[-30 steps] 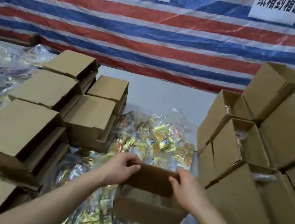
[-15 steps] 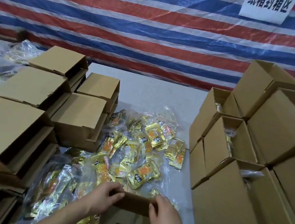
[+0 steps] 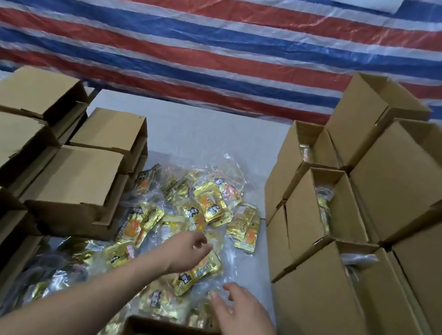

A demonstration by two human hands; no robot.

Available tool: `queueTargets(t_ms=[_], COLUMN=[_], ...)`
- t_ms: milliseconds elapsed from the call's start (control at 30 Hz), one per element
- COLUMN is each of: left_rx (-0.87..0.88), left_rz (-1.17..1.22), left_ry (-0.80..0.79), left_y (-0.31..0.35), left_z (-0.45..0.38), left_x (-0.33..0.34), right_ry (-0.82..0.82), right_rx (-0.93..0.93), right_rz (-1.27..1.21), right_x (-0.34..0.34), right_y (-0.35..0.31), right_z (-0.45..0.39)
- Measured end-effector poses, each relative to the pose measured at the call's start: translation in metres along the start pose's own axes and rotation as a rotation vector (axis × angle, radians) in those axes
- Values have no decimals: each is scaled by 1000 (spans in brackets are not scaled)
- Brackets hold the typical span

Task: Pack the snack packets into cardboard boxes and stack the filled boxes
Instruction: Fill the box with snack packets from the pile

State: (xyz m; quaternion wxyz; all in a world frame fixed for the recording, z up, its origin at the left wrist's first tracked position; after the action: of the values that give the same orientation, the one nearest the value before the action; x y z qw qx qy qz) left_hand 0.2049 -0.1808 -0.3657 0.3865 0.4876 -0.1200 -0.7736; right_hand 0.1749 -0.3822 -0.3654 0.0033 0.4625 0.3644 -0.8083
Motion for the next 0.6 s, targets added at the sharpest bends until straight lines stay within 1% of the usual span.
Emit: queueTargets(t_ms=[100, 233, 367, 433, 500, 600], left_rx=[-21, -78, -134, -142, -166, -222], left_rz=[-119, -233, -245, -304, -358, -440], left_ry=[42, 26, 26, 42, 60, 42], left_y=[41, 78, 87, 91, 94, 91], left_z=[-55, -123, -164, -184, -195, -201], left_x=[16, 51, 81, 91, 96, 109], right_ry=[109, 250, 326, 342, 365, 399], right_rx=[110, 250, 318, 365, 371, 391], right_rz=[-141, -360, -516, -566, -597, -632], right_x=[-21, -46, -51, -52, -53, -50], right_y=[19, 47, 63, 73, 77, 82], right_z=[-16, -45, -62, -71, -77, -78])
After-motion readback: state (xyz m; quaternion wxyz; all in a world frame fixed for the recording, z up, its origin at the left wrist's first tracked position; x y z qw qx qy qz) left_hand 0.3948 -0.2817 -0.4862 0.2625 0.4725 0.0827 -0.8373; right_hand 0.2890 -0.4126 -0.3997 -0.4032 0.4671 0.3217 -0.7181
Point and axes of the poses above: each hand's wrist, its own z-axis away from the middle knuckle, its own x-axis out of the palm, y = z × x, the point moved 3 cm from there along -z, towards the middle knuckle, and after that the axes turned 12 degrees about -x, right-handed, at the moved point
